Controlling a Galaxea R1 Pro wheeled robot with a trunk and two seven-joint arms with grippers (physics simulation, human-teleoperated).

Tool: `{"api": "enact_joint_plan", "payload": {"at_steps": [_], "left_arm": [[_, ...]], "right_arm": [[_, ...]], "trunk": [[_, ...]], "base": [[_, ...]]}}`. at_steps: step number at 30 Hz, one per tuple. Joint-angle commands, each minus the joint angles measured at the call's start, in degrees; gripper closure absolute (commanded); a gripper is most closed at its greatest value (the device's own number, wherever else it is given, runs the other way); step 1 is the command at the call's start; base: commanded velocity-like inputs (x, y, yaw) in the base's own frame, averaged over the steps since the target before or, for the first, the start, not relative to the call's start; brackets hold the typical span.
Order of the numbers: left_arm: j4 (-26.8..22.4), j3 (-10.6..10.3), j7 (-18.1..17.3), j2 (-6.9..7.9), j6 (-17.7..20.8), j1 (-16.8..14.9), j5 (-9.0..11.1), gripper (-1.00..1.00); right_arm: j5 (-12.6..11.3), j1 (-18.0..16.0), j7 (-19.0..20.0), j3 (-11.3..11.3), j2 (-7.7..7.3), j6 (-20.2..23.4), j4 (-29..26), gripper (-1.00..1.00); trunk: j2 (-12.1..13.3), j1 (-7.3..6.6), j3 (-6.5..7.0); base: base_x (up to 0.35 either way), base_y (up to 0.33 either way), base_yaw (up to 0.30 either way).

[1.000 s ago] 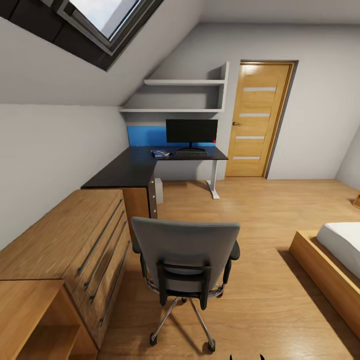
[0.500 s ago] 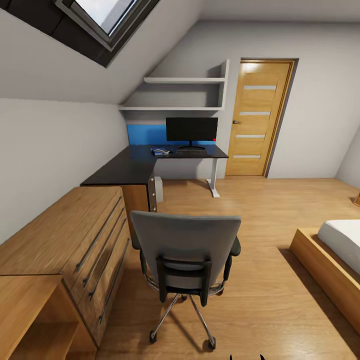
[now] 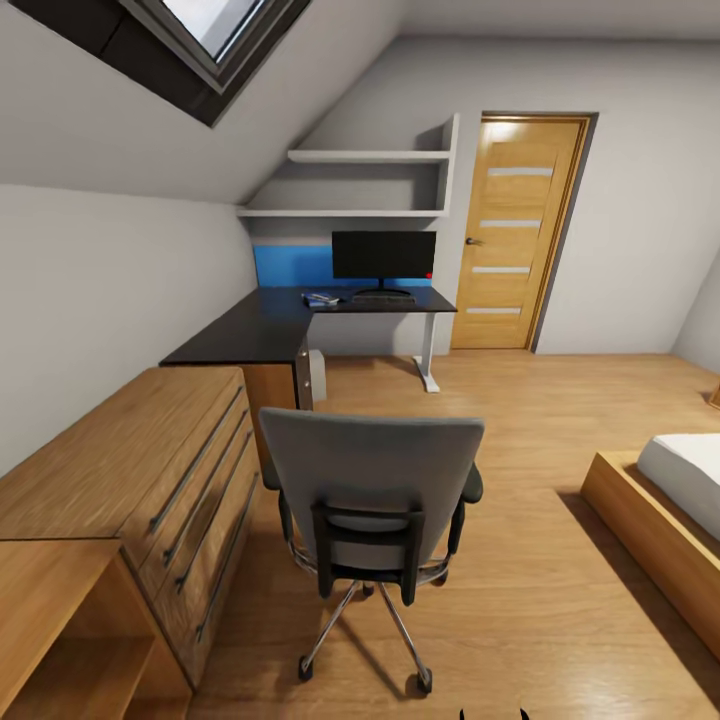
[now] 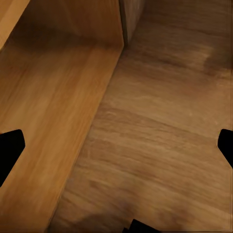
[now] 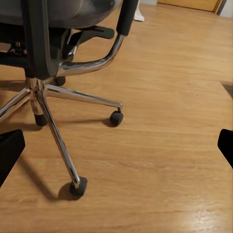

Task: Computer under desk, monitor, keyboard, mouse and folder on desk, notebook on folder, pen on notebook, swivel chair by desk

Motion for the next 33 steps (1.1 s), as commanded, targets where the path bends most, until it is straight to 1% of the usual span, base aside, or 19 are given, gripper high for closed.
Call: {"api": "enact_joint_plan", "payload": {"at_steps": [1,2,4,6,8,11,12,15,17,18,19,22,23,24,27,30,33], "left_arm": [[-0.1,-0.49,0.47,-0.1,-0.05,-0.03,0.14,-1.0],[-0.14,-0.51,0.47,-0.27,0.01,-0.03,0.12,-1.0],[-0.42,-0.55,0.6,-1.15,0.65,-0.07,0.06,-1.0],[-0.74,-0.54,0.73,-1.5,0.92,-0.12,0.04,-1.0],[-2.88,-0.53,0.92,-1.93,2.01,-0.31,0.03,-1.0],[-5.31,-0.53,0.99,-2.12,4.22,-0.39,-0.05,-1.0],[-7.13,-0.53,1.04,-2.22,6.37,-0.43,-0.13,-1.0],[-10.05,-0.53,1.11,-2.29,10.16,-0.49,-0.21,-1.0],[-12.08,-0.53,1.13,-2.31,12.84,-0.53,-0.28,-1.0],[-14.0,-0.53,1.18,-2.3,15.46,-0.71,-0.32,-1.0],[-14.87,-0.53,1.19,-2.31,16.71,-0.94,-0.33,-1.0],[-16.61,-0.53,1.29,-2.32,20.05,-2.28,-0.34,-1.0],[-17.48,-0.53,1.44,-2.35,22.71,-4.1,-0.28,-1.0],[-17.82,-0.53,1.53,-2.38,24.19,-5.33,-0.26,-1.0],[-18.16,-0.53,1.63,-2.76,26.67,-7.45,-0.23,-1.0],[-18.28,-0.53,1.69,-3.4,27.99,-8.88,-0.25,-1.0],[-18.34,-0.53,1.71,-3.89,28.77,-10.25,-0.28,-1.0]], "right_arm": [[-0.05,-0.03,-0.55,0.49,0.0,-0.02,-0.03,-1.0],[-0.04,-0.03,-0.55,0.49,0.0,-0.02,-0.03,-1.0],[-0.05,-0.03,-0.55,0.49,0.0,-0.02,-0.03,-1.0],[-0.05,-0.03,-0.55,0.49,0.0,-0.02,-0.03,-1.0],[-0.05,-0.03,-0.55,0.49,0.0,-0.02,-0.03,-1.0],[-0.04,-0.03,-0.55,0.49,0.0,-0.02,-0.03,-1.0],[-0.04,-0.03,-0.53,0.49,0.0,-0.02,-0.03,-1.0],[0.01,-0.03,-0.38,0.45,0.1,-0.06,-0.22,-1.0],[-0.07,-0.03,-0.4,0.29,0.32,-0.06,-0.44,-1.0],[-0.09,-0.03,-0.47,0.12,0.64,-0.08,-0.58,-1.0],[-0.09,-0.05,-0.48,0.05,0.81,-0.19,-0.63,-1.0],[-0.03,-0.16,-0.42,-0.03,1.04,-0.41,-0.68,-1.0],[-0.08,-0.22,-0.46,-0.19,1.17,-0.52,-0.7,-1.0],[-0.08,-0.27,-0.54,-0.31,1.41,-0.67,-0.86,-1.0],[-0.09,-0.47,-0.59,-0.57,1.96,-0.74,-2.34,-1.0],[-0.12,-1.0,-0.66,-0.73,2.21,-0.6,-4.44,-1.0],[-0.17,-2.36,-0.81,-0.95,2.33,-0.46,-6.86,-1.0]], "trunk": [[-0.44,0.22,-0.24],[-0.84,0.44,-0.42],[-1.64,0.88,-0.78],[-2.45,1.32,-1.14],[-3.25,1.76,-1.5],[-4.45,2.42,-2.04],[-4.85,2.64,-2.22],[-6.06,3.3,-2.75],[-6.86,3.73,-3.11],[-7.26,3.95,-3.29],[-7.66,4.17,-3.47],[-8.86,4.83,-4.01],[-9.26,5.05,-4.19],[-9.67,5.27,-4.37],[-10.87,5.93,-4.91],[-12.07,6.59,-5.45],[-13.28,7.25,-5.99]], "base": [[0.0,0.0,0.0],[0.0,0.0,0.0],[0.0,0.0,0.0],[0.0,0.0,0.0],[0.0,0.0,0.0],[0.0,0.0,0.0],[0.0,0.0,0.0],[0.0,0.0,0.0],[0.0,0.0,0.0],[0.0,0.0,0.0],[0.0,0.0,0.0],[0.0,0.0,0.0],[0.0,0.0,0.0],[0.0,0.0,0.0],[0.0,0.0,0.0],[0.0,0.0,0.0],[0.0,0.0,0.0]]}}
